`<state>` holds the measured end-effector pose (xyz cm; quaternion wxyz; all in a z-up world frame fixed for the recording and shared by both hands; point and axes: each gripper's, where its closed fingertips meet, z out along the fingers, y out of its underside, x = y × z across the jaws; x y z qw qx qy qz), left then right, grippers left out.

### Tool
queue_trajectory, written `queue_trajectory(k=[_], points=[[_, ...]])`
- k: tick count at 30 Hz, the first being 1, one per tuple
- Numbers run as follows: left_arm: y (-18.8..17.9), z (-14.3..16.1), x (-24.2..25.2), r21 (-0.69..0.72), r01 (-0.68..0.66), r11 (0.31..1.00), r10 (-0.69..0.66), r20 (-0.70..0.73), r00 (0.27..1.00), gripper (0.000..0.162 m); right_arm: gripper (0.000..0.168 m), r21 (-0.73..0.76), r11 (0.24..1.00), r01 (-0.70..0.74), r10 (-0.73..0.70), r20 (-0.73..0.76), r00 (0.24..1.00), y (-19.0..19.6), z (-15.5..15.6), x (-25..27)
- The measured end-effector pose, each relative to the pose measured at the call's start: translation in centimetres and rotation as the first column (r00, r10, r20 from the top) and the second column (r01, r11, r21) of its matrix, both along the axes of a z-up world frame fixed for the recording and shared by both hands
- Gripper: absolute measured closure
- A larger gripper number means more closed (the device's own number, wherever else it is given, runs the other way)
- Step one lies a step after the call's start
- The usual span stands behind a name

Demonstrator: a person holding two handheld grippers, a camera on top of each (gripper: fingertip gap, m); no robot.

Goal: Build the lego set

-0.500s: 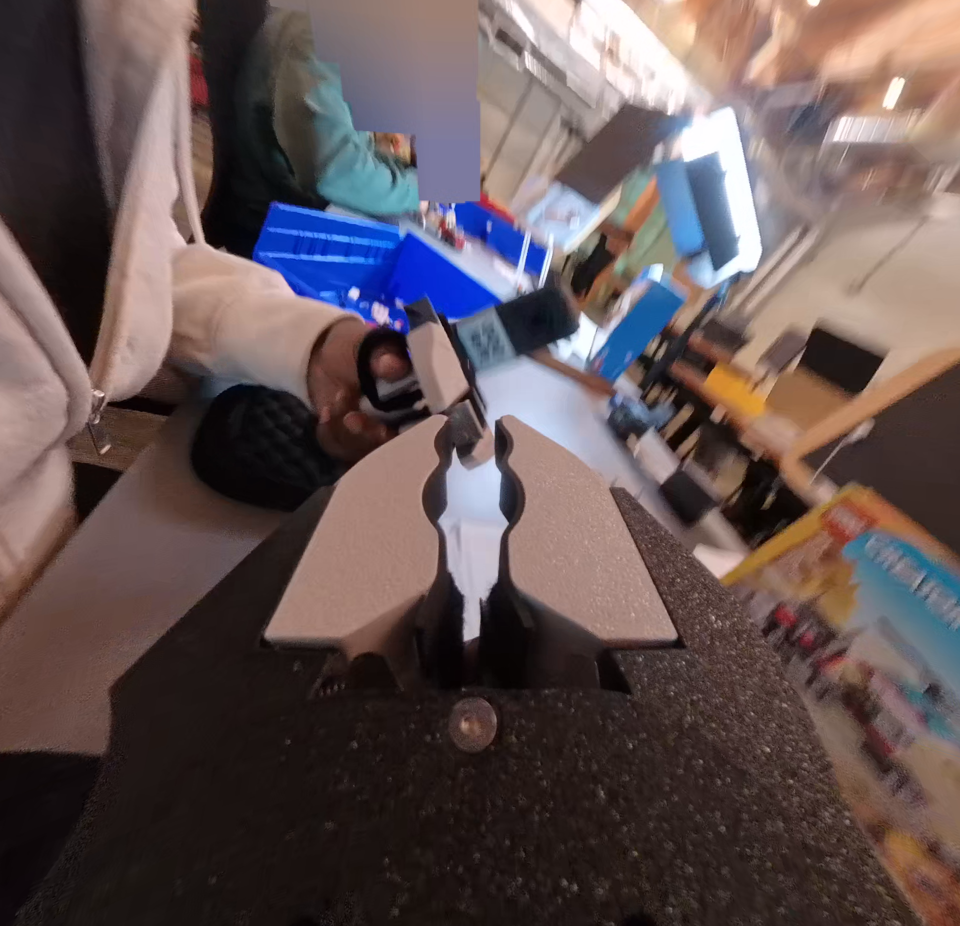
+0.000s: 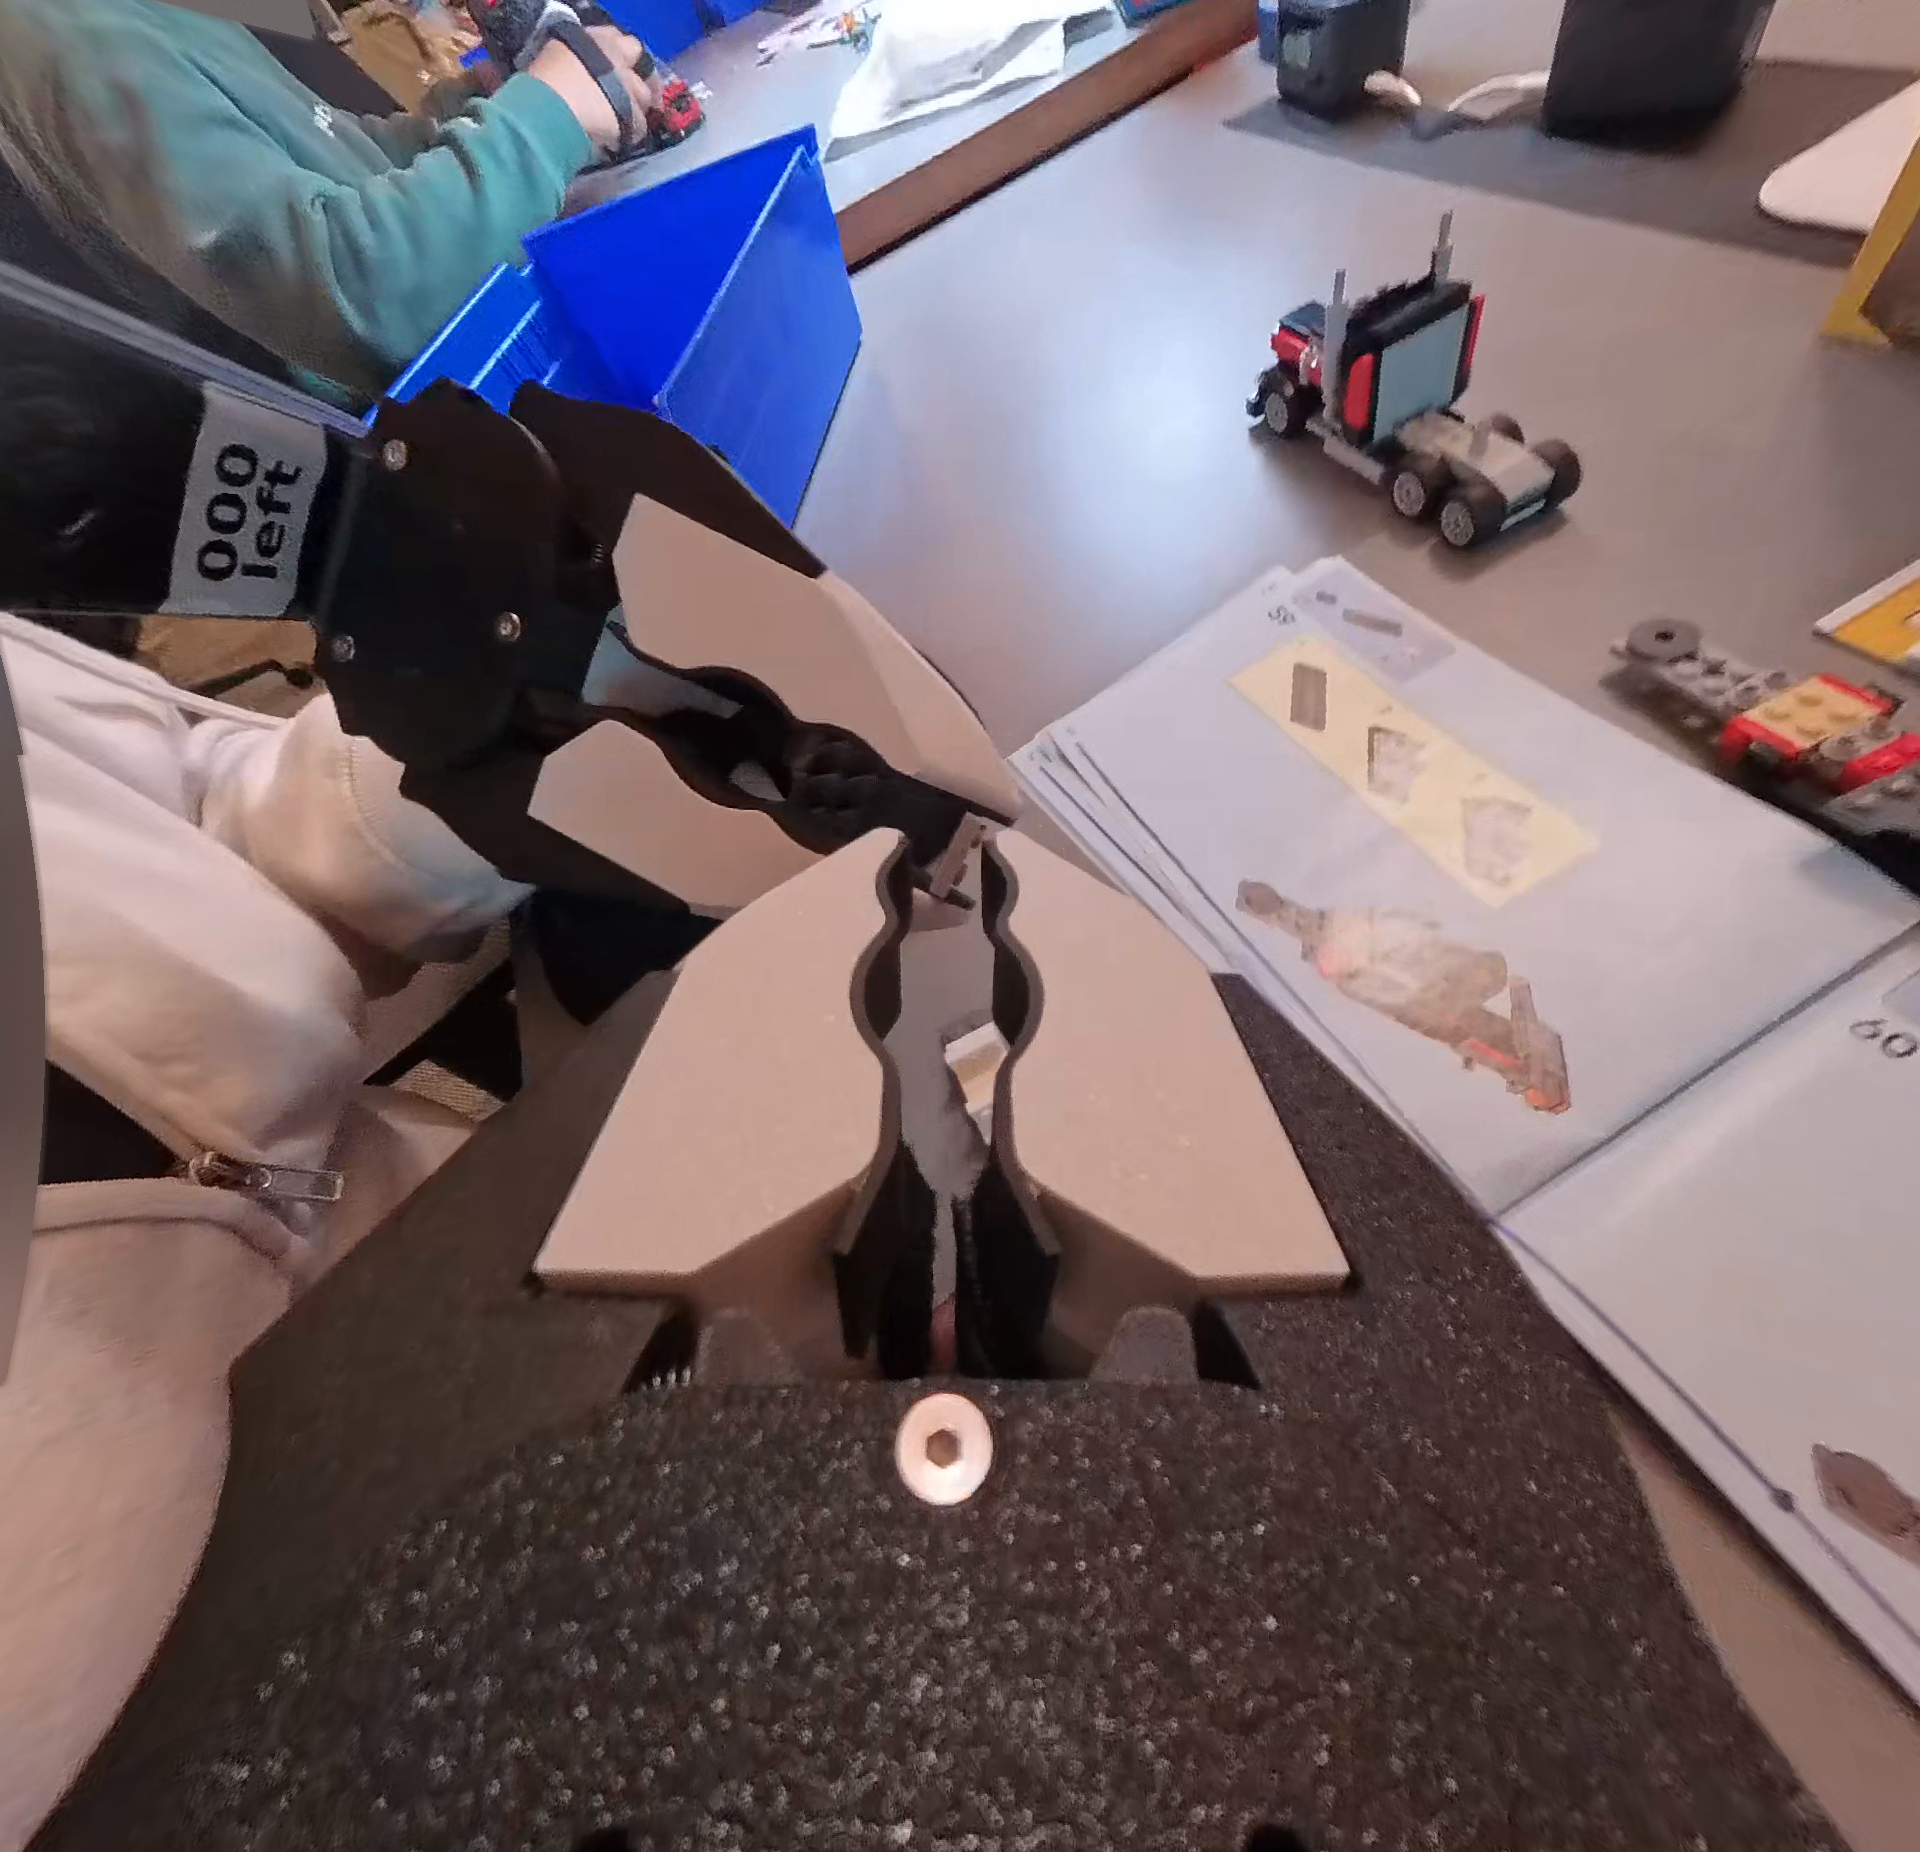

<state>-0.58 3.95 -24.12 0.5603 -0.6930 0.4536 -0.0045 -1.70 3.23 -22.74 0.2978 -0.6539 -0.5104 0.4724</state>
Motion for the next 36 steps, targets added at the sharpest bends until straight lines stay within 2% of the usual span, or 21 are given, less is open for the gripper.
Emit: queue_trajectory(k=[7, 8, 10, 12, 16, 20, 23, 25, 28, 29, 32, 36], points=[[-0.1, -0.4, 0.1, 0.003, 0.027, 1.0, -0.027, -0.056, 0.998, 0.144, 0.165, -0.023, 1.0, 0.014, -0.014, 0.0, 1.0, -0.1, -0.8, 0.3], [-0.2, -1.2, -0.1, -0.045, 0.041, 0.998, -0.044, -0.079, 0.996, 0.134, 0.165, -0.019, 1.0, 0.023, -0.023, 0.003, 1.0, 0.0, -0.8, 0.5], [-1.1, -4.1, -0.6, -0.238, 0.076, 0.968, -0.111, -0.14, 0.984, 0.114, 0.165, -0.014, 0.998, 0.055, -0.055, 0.015, 0.998, 0.5, -1.0, 1.2], [-2.4, -6.6, -1.0, -0.395, 0.105, 0.913, -0.184, -0.168, 0.969, 0.109, 0.165, -0.025, 0.997, 0.077, -0.076, 0.031, 0.997, 0.6, -1.5, 2.0], [-3.2, -7.9, 0.1, -0.436, 0.177, 0.882, -0.266, -0.15, 0.952, 0.118, 0.165, -0.053, 0.993, 0.102, -0.096, 0.111, 0.989, 0.1, -3.6, 3.6], [-3.6, -9.1, 1.1, -0.493, 0.184, 0.85, -0.279, -0.127, 0.952, 0.142, 0.165, -0.074, 0.99, 0.117, -0.102, 0.184, 0.978, -0.6, -5.7, 4.5], [-2.8, -9.2, 1.0, -0.507, 0.093, 0.857, -0.18, -0.126, 0.976, 0.145, 0.165, -0.086, 0.988, 0.13, -0.11, 0.208, 0.972, -0.6, -6.5, 4.5], [-2.0, -9.2, 0.7, -0.506, -0.014, 0.862, -0.061, -0.132, 0.989, 0.145, 0.165, -0.09, 0.987, 0.13, -0.109, 0.212, 0.971, -0.7, -6.7, 4.3], [-1.3, -9.2, 0.5, -0.544, -0.168, 0.822, 0.126, -0.114, 0.985, 0.144, 0.165, -0.074, 0.987, 0.141, -0.121, 0.226, 0.967, -0.3, -7.0, 4.1], [-1.3, -9.1, 0.5, -0.569, -0.182, 0.802, 0.155, -0.096, 0.983, 0.134, 0.165, -0.069, 0.987, 0.148, -0.128, 0.234, 0.964, -0.1, -7.1, 4.1], [-1.7, -7.9, 0.9, -0.635, -0.108, 0.765, 0.179, 0.048, 0.983, 0.125, 0.165, -0.059, 0.985, 0.163, -0.144, 0.248, 0.958, 0.4, -7.5, 4.0], [-2.5, -8.0, -0.8, -0.692, -0.079, 0.717, 0.174, 0.069, 0.982, 0.127, 0.165, -0.06, 0.986, 0.158, -0.137, 0.267, 0.954, 0.0, -7.9, 3.6]])
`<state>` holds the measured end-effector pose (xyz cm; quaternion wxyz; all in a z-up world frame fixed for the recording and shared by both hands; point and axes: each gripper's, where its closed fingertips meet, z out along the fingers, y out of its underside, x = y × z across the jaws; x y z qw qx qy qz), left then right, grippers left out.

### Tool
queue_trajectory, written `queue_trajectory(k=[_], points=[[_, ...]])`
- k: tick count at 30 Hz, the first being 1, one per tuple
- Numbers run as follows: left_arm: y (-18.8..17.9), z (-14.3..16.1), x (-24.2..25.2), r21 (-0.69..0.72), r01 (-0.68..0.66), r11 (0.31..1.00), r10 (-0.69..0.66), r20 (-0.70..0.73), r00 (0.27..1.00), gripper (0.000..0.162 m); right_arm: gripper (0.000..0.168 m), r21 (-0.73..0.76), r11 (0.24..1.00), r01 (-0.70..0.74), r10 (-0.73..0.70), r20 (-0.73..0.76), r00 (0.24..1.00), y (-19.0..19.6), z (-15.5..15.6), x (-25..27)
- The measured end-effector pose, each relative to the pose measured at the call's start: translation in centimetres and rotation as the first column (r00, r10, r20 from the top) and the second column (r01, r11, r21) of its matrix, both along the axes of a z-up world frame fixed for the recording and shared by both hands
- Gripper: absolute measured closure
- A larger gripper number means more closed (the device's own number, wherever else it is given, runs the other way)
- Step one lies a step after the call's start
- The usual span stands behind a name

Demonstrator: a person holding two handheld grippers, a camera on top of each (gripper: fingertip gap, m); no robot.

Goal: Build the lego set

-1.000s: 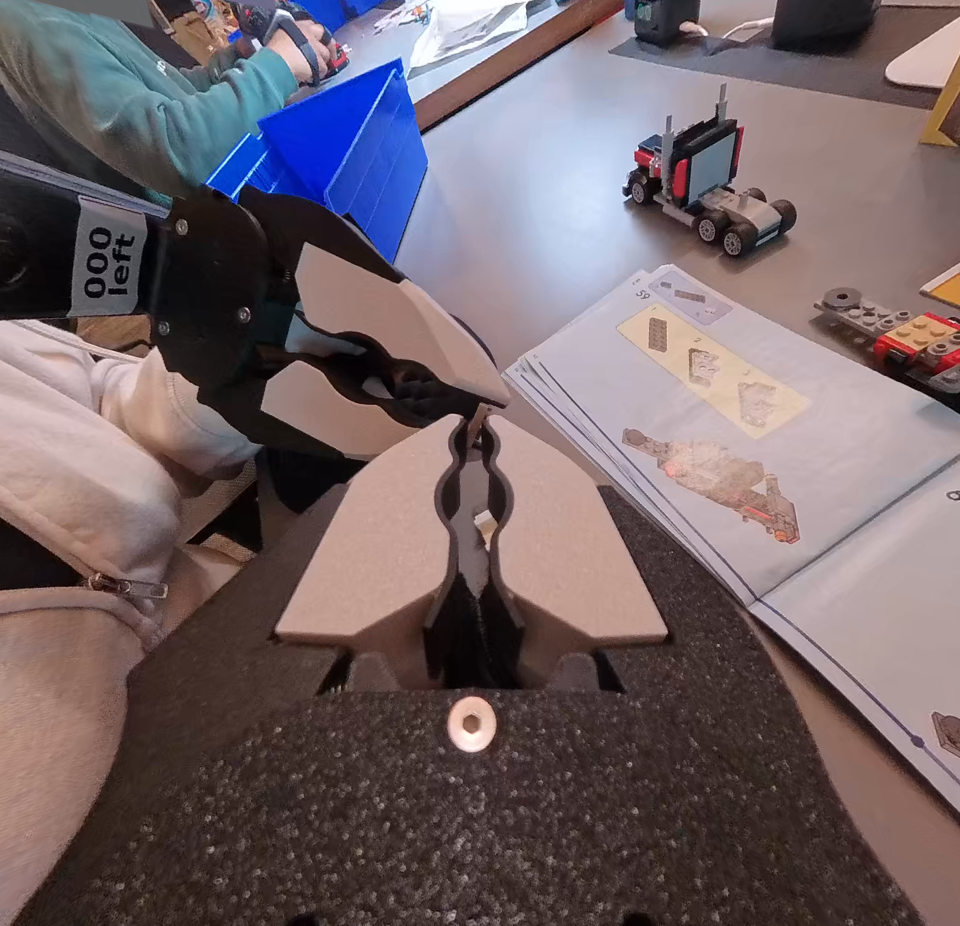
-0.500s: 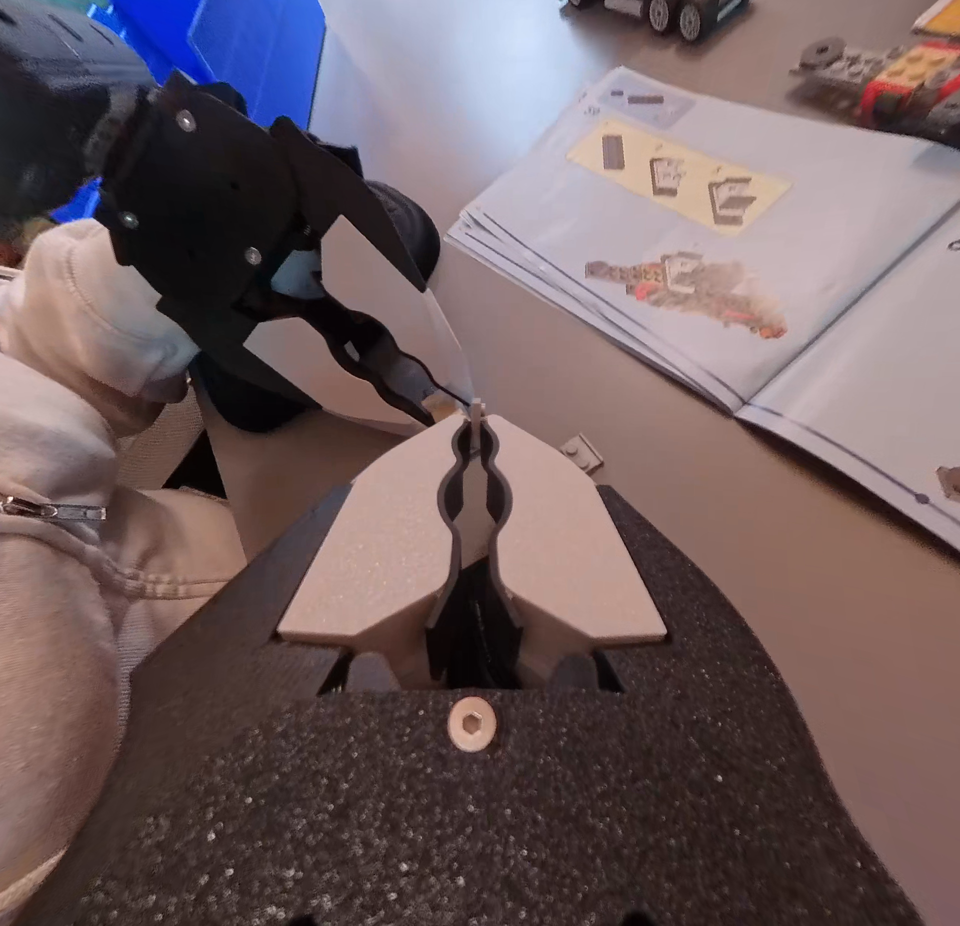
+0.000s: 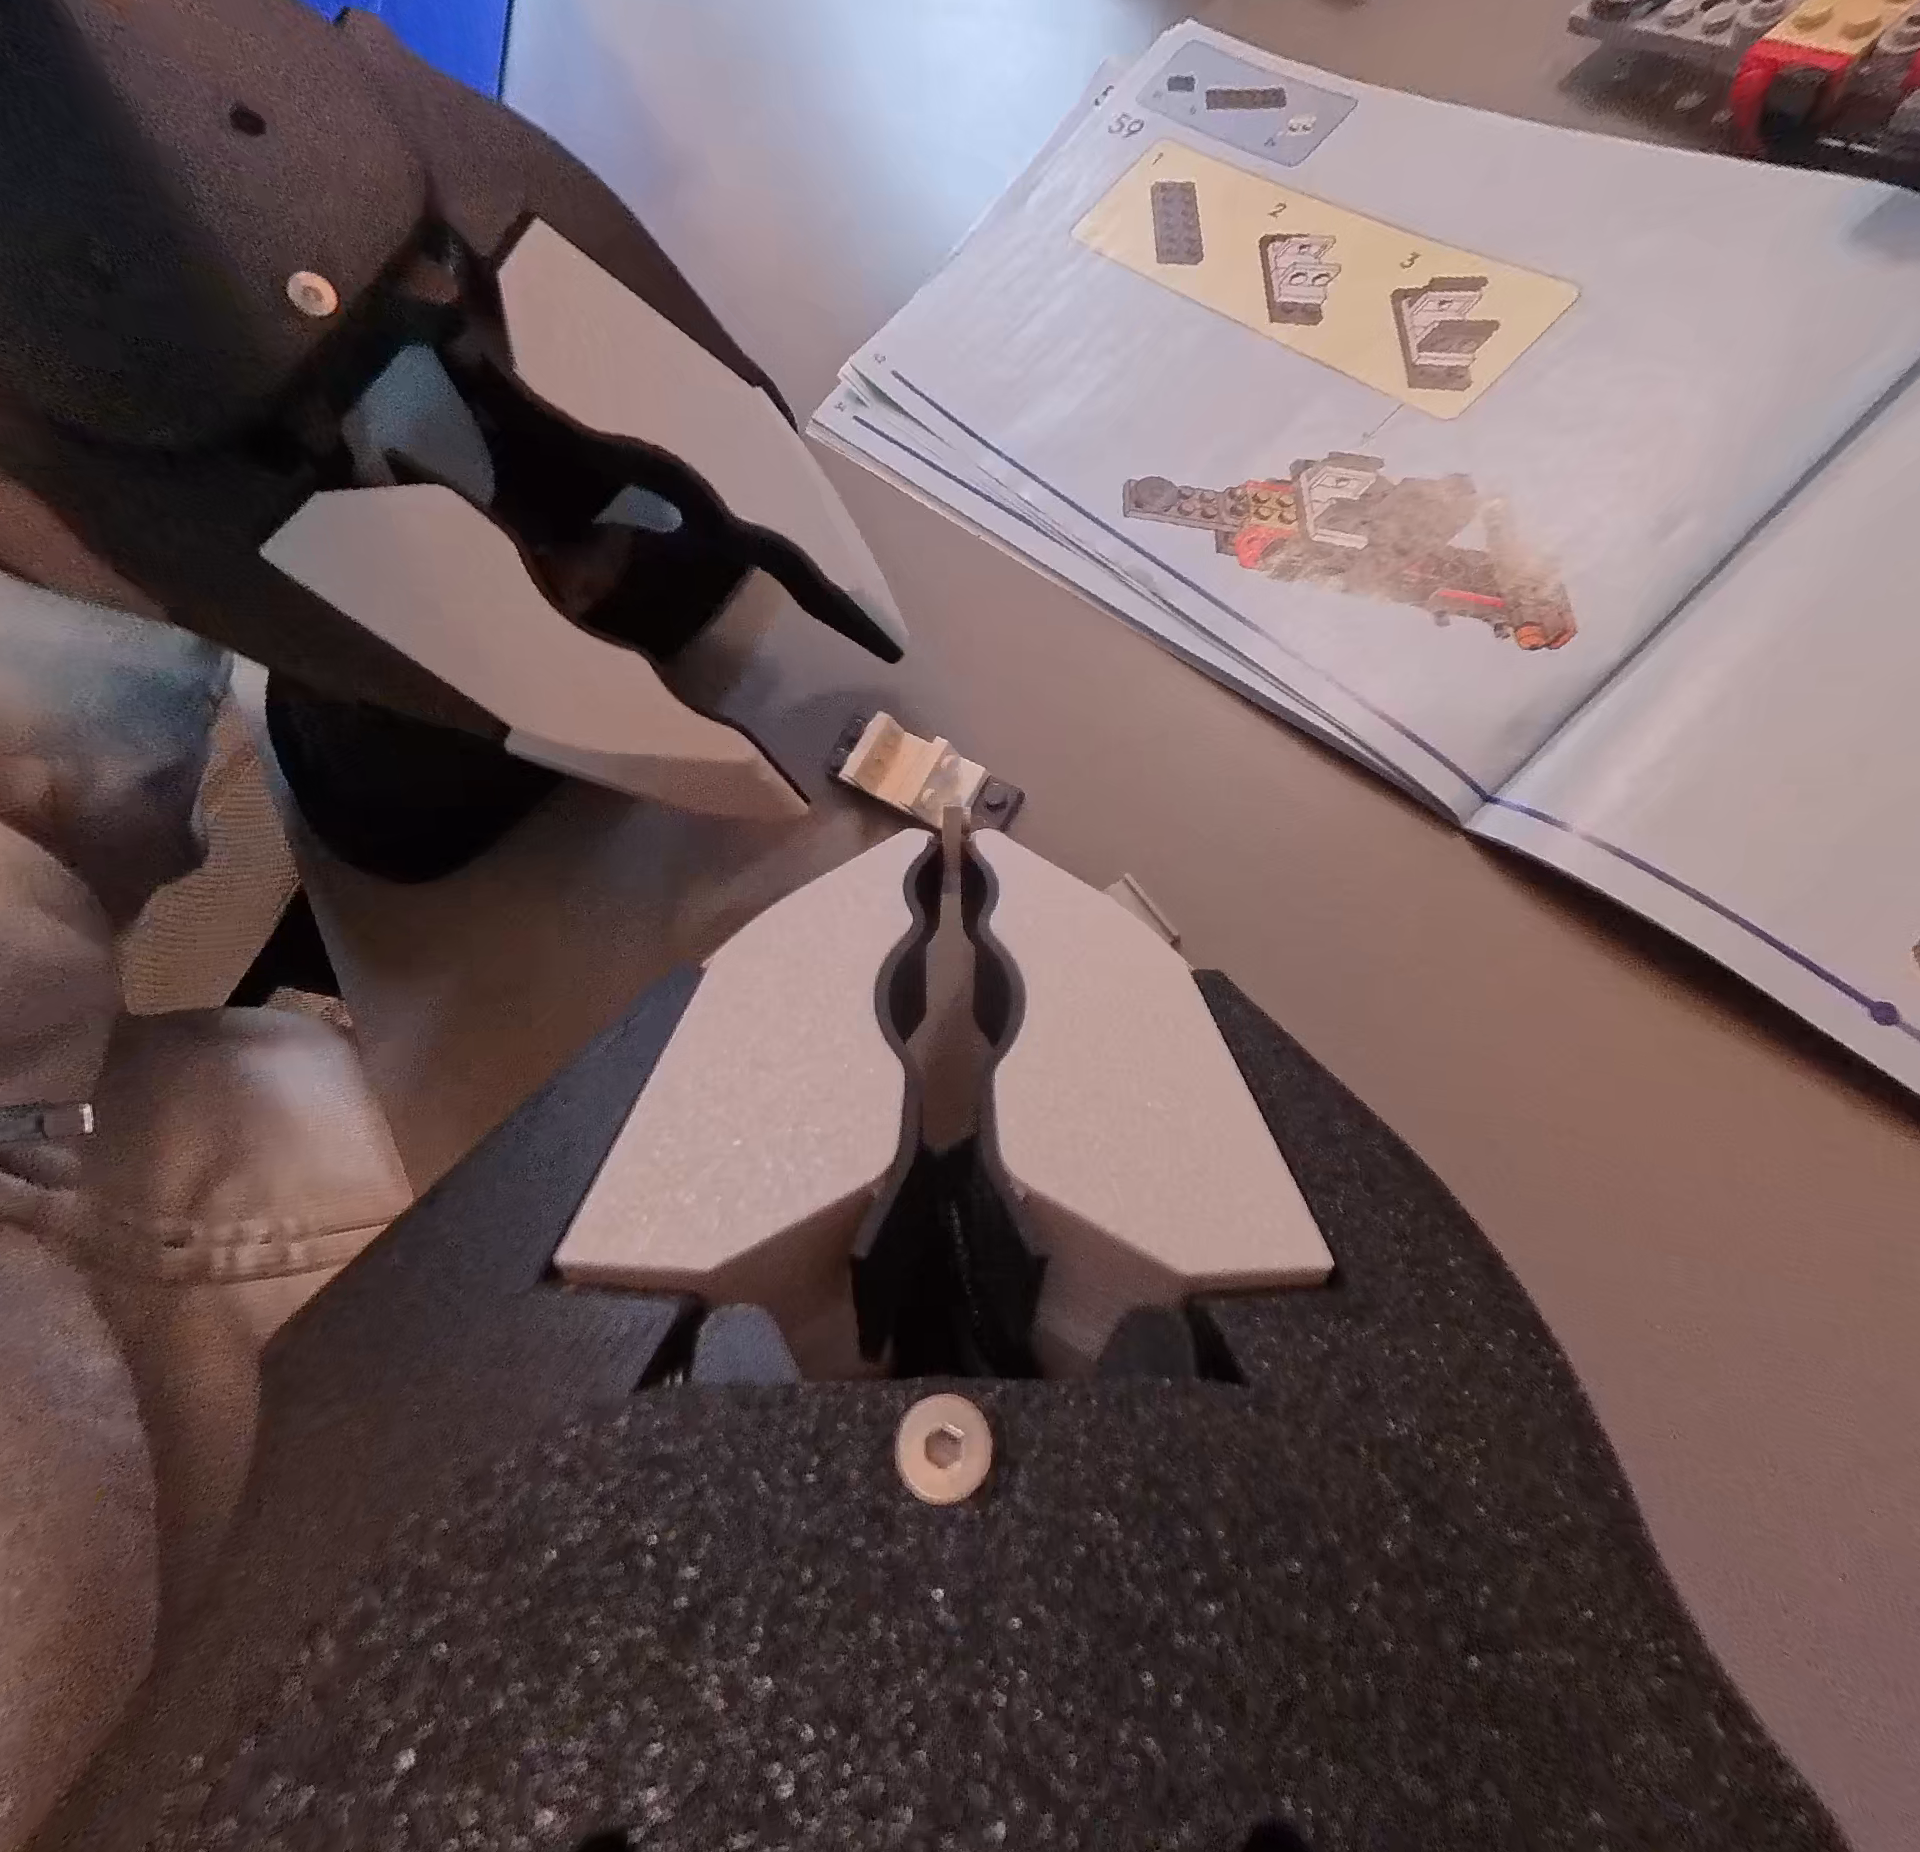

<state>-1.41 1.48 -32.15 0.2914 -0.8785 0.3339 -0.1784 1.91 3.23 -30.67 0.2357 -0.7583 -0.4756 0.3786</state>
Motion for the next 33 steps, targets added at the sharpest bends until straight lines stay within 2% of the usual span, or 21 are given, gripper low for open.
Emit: queue_trajectory(k=[5, 9, 13, 17, 33], points=[[-0.4, -1.1, 0.5, -0.06, 0.044, 0.997, -0.045, -0.007, 0.999, 0.145, 0.165, 0.0, 1.0, 0.012, -0.012, 0.057, 0.998, -0.1, -0.7, -0.3], [-1.1, -0.8, 1.4, -0.099, 0.044, 0.994, -0.038, 0.059, 0.998, 0.145, 0.165, -0.023, 1.0, 0.002, 0.0, 0.093, 0.996, -0.3, -1.2, -0.6], [-0.7, 0.1, 0.9, -0.048, 0.045, 0.998, -0.04, 0.094, 0.995, 0.144, 0.165, -0.002, 1.0, 0.011, -0.011, 0.125, 0.992, -0.3, -1.2, -0.5], [-1.2, -1.0, 1.1, -0.04, 0.117, 0.992, -0.116, 0.019, 0.993, 0.142, 0.165, -0.001, 1.0, 0.03, -0.029, 0.128, 0.991, -0.5, -1.1, -0.5], [-0.6, -1.0, 0.7, -0.007, 0.043, 0.999, -0.043, -0.011, 0.999, 0.145, 0.165, -0.031, 0.997, 0.068, -0.061, 0.176, 0.982, -0.2, -1.3, -1.0]])
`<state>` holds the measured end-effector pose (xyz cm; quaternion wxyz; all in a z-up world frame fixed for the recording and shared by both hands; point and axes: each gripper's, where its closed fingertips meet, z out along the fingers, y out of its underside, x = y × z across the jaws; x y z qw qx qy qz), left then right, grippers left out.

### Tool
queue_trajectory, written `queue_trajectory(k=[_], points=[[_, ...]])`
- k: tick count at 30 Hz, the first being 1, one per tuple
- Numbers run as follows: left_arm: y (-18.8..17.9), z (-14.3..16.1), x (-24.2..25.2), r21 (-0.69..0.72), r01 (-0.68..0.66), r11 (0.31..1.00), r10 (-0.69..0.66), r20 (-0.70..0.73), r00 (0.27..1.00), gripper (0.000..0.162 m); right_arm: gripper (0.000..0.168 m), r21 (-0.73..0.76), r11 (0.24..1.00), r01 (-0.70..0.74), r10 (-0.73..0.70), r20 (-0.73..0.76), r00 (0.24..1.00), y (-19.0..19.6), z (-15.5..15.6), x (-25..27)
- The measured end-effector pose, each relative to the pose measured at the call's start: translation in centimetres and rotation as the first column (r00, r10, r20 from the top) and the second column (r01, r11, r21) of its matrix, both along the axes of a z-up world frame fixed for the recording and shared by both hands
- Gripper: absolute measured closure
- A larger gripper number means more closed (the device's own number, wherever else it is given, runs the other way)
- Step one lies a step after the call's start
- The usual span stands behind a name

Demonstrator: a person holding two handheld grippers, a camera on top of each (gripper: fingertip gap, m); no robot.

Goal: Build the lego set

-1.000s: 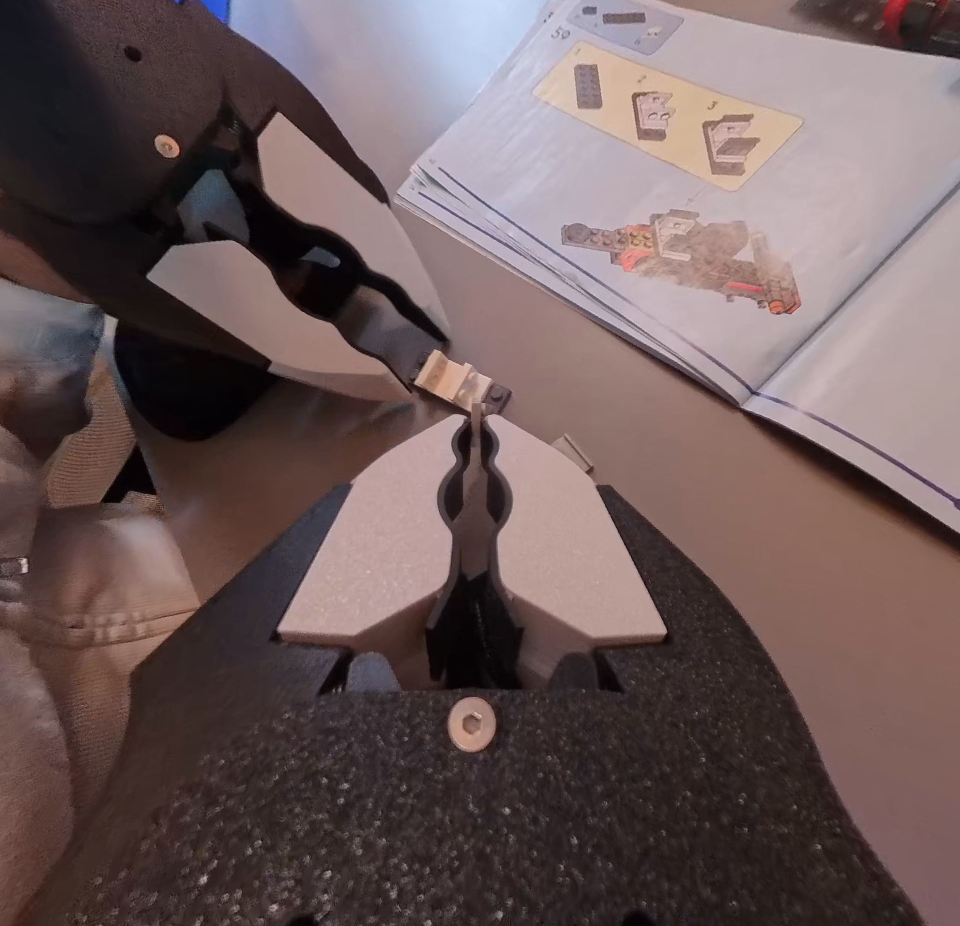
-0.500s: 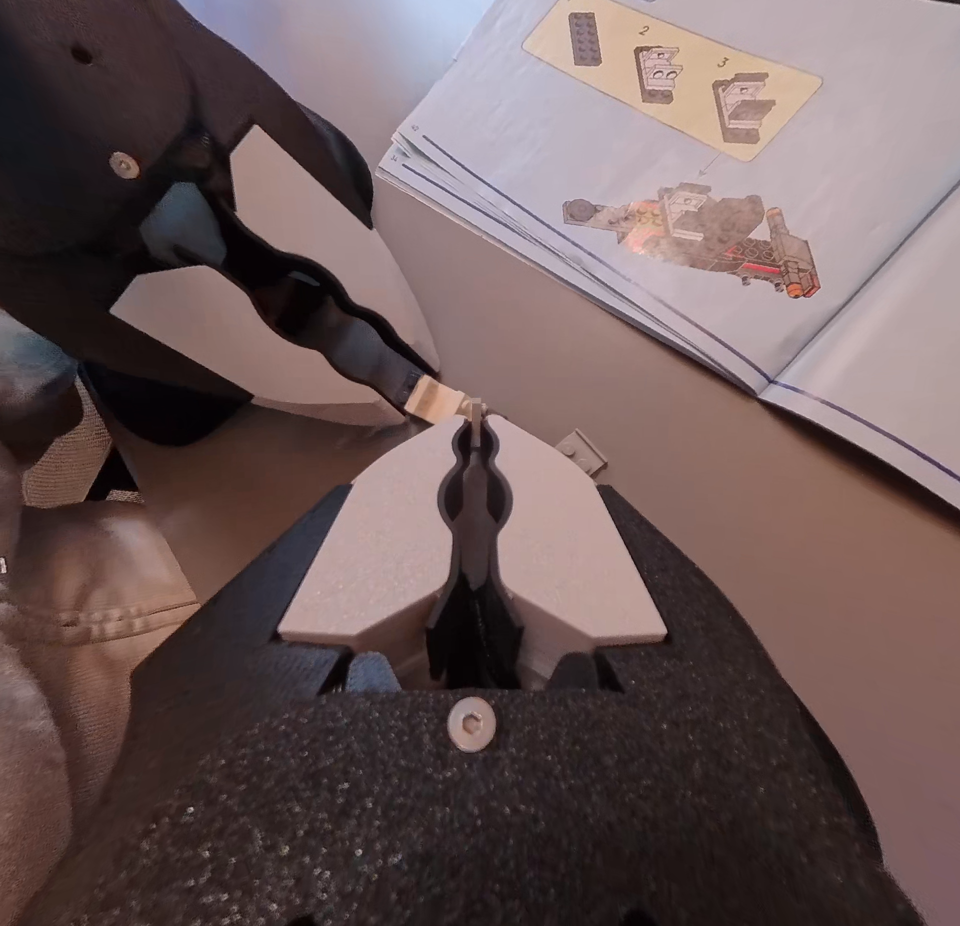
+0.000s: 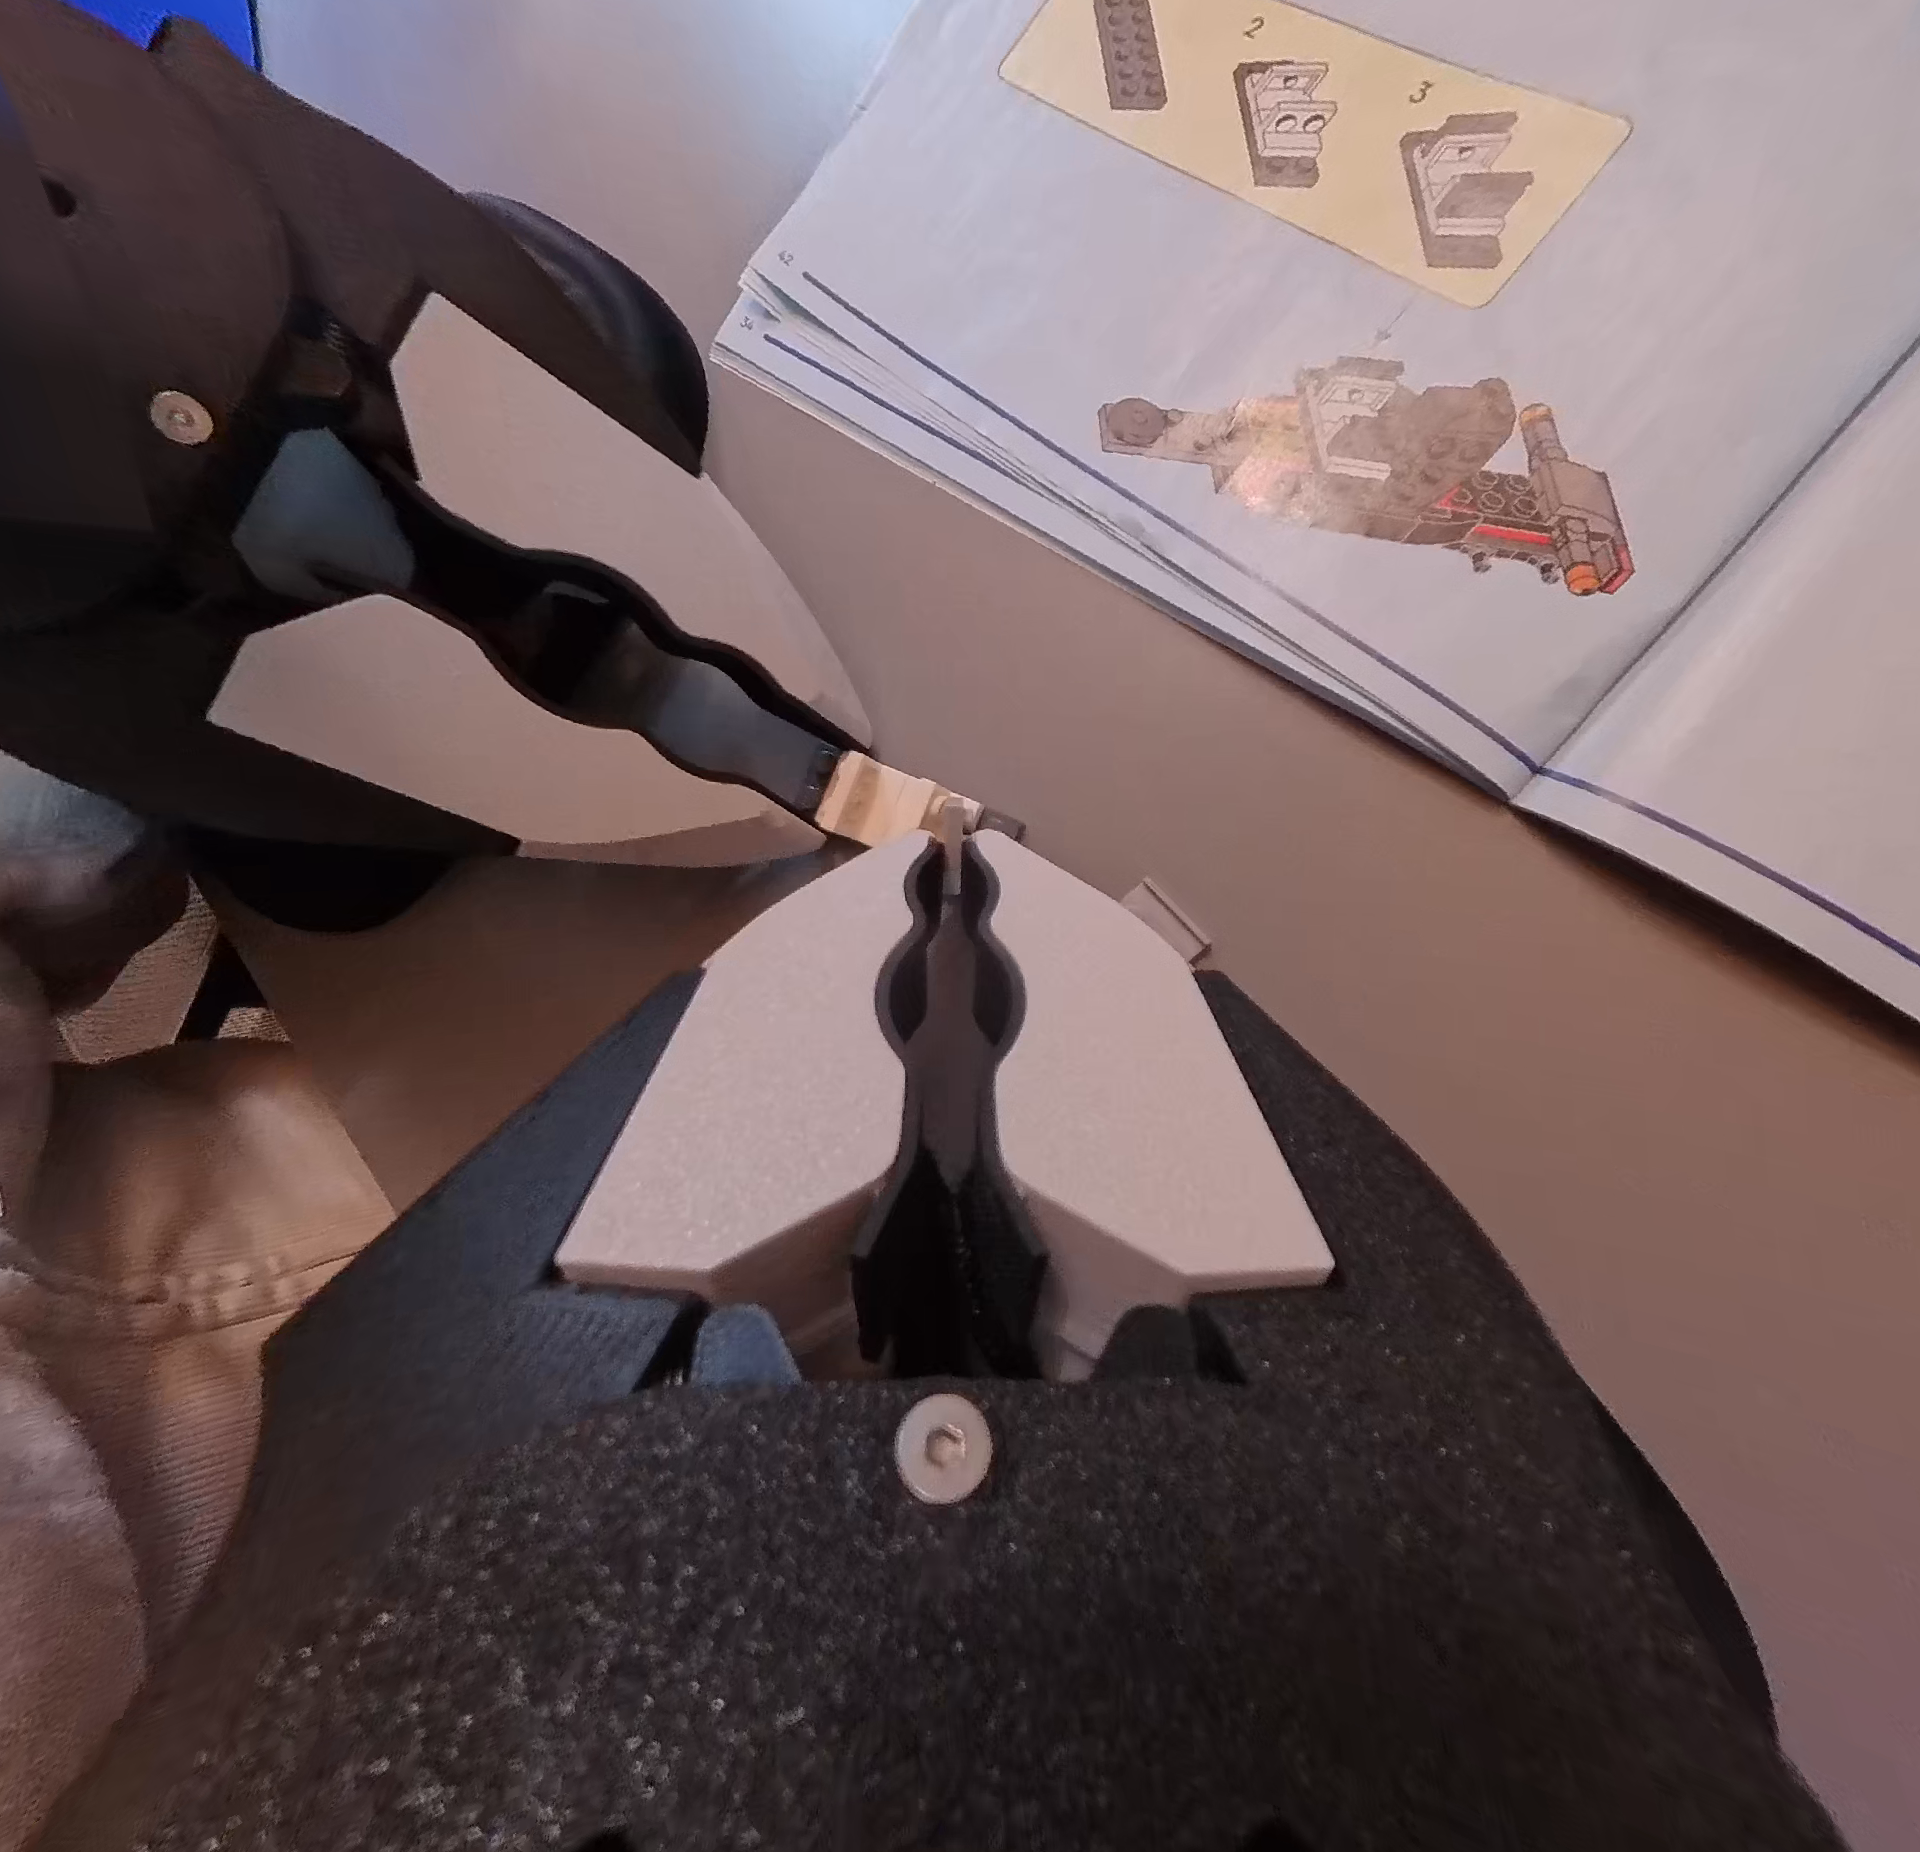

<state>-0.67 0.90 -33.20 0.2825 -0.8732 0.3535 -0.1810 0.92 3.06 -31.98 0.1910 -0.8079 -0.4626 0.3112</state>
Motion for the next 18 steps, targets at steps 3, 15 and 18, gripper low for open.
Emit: queue_trajectory(k=[3, 15, 18], points=[[0.02, 0.01, -0.02, 0.007, 0.001, 1.0, -0.001, -0.006, 1.0, 0.145, 0.164, -0.005, 1.0, -0.003, 0.003, 0.007, 1.0, -0.09, 0.04, -0.06], [-0.07, 0.09, -0.03, 0.009, 0.003, 1.0, -0.003, 0.017, 1.0, 0.145, 0.163, -0.034, 0.999, -0.035, 0.036, 0.029, 0.999, -0.61, 0.08, -0.27], [-0.04, 0.07, -0.03, 0.004, 0.001, 1.0, -0.001, 0.032, 0.999, 0.145, 0.162, -0.075, 0.996, -0.042, 0.042, -0.004, 0.999, -0.88, 0.1, -0.19]])
